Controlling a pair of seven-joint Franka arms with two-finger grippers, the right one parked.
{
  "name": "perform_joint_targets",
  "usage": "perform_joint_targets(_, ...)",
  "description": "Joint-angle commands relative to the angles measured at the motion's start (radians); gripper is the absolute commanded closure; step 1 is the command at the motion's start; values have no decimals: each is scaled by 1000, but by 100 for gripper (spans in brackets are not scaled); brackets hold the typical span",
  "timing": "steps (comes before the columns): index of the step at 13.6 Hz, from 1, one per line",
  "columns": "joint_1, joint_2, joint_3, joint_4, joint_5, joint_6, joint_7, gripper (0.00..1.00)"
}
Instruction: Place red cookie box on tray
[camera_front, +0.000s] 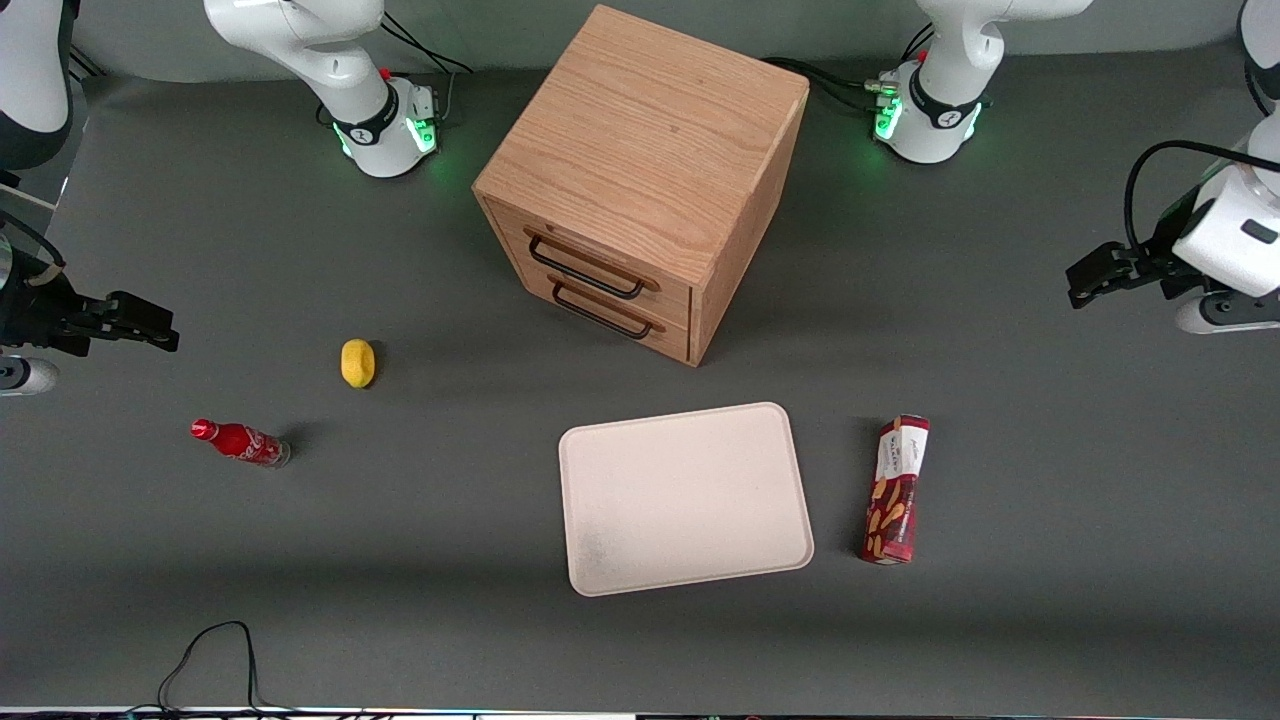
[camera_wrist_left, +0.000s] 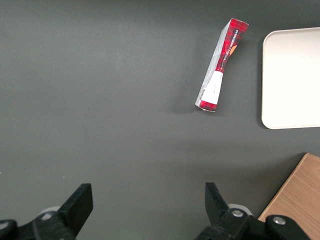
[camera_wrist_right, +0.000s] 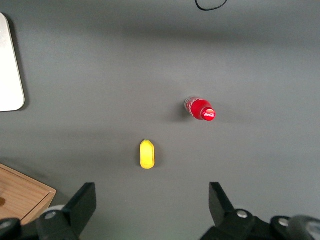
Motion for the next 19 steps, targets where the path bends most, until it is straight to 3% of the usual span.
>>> perform_joint_targets(1, 27, 32, -2, 64, -23, -39, 31, 0)
perform_joint_targets(19, 79, 123, -2, 148, -18, -77, 131, 0)
